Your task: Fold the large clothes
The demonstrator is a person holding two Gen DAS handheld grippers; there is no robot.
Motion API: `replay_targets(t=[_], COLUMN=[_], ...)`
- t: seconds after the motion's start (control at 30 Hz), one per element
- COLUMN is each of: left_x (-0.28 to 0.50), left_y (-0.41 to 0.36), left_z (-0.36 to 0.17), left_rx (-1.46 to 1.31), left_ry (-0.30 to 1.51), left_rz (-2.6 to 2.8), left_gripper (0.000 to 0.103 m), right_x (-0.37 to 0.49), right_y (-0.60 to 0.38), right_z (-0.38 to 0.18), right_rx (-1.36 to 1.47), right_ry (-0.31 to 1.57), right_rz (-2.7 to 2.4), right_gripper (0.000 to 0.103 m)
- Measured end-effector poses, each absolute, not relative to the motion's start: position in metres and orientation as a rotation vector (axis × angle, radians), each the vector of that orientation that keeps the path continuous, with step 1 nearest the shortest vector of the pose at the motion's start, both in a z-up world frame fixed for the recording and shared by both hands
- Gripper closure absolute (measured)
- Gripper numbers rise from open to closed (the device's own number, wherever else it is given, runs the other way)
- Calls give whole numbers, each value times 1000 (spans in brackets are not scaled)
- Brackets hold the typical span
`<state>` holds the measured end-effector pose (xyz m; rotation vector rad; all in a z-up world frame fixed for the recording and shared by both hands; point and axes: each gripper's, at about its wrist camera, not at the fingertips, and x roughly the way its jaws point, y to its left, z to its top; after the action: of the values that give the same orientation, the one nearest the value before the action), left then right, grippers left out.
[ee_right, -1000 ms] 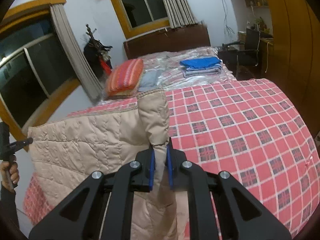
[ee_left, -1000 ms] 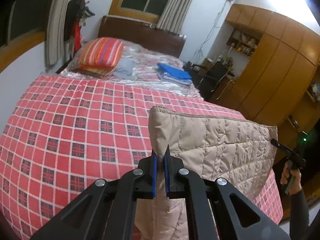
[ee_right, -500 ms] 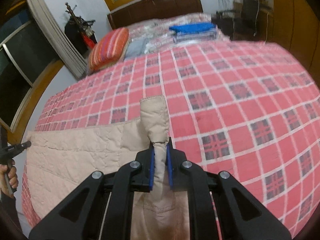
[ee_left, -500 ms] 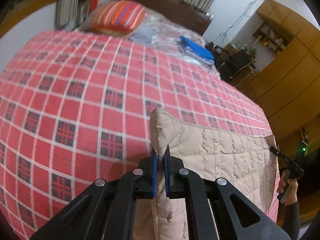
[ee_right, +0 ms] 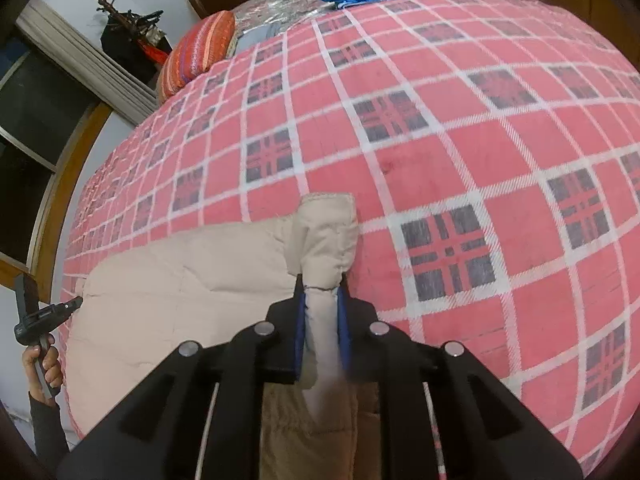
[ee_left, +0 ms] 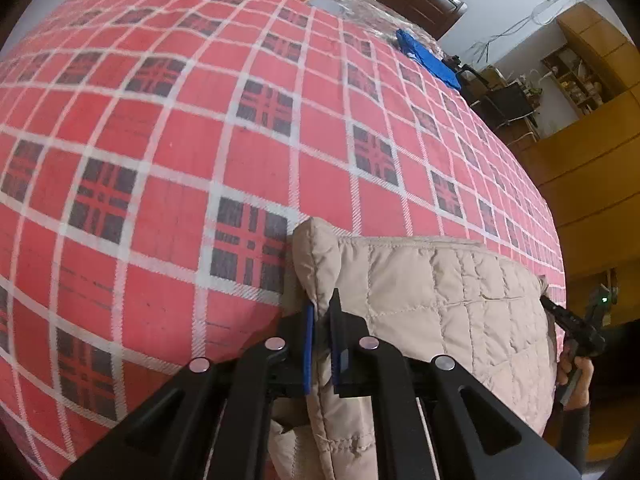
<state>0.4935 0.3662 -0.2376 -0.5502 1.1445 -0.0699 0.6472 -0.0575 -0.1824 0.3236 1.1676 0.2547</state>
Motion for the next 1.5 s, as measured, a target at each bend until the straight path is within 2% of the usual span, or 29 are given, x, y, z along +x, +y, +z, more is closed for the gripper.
replay_targets(t=[0.07,0.13,0.17,0.3,0.4,0.53,0.57,0.63,0.73,0.8,0.97,1.0,1.13,1.23,1.3,1.33,1.4,1.47,1.5], left_x=[491,486,478,443,419,413,412,412,412,404,341,326,295,297,299,298,289,276,270], left_y=[365,367,369,355,327,316,320,323,327,328,312,306,286,292,296,299,302,304,302], left_z=[-237,-228,-214,-164,-160,-205,-220,-236,-234,-218,-167,-167,-200,-234,-239,-236,-225,-214,-209], left_rx=[-537,-511,-493,-478,-492,-471,-491,-506,-522,-498,-432,-416,-378,-392,-415,-431,-425,-411,-404], left_ry=[1145,1127,1090,951,950,1073,1100,1118,1124,1102,970,965,1025,1071,1073,1070,1049,1015,1000], left_rz=[-62,-22,18,-42,-206,-167,-148,-130,-117,-100,-233,-275,-318,-288,-292,-294,-299,-327,-332], left_gripper=[92,83,79,72,72,74,79,90,90,88,73,73,73,83,84,86,81,61,57], right_x=[648,646,642,614,580,553,552,553,556,549,480,461,427,433,437,435,416,392,380], right_y=[-58,-62,-67,-81,-78,-68,-67,-64,-56,-55,-49,-46,-36,-20,-14,-11,2,24,38], right_z=[-186,-179,-170,-134,-126,-149,-156,-174,-178,-163,-119,-118,-139,-165,-166,-161,-135,-115,-111], right_rx=[330,344,360,395,405,374,369,352,303,307,331,333,282,224,213,205,182,128,111], right_ry=[1181,1172,1152,1069,1069,1127,1140,1174,1201,1180,1062,1057,1087,1128,1130,1123,1055,992,982], right_rz=[256,249,244,280,365,392,379,344,309,302,390,415,416,349,313,300,308,353,382], right_gripper=[85,79,78,75,75,75,76,88,92,86,86,86,85,92,93,89,86,86,85])
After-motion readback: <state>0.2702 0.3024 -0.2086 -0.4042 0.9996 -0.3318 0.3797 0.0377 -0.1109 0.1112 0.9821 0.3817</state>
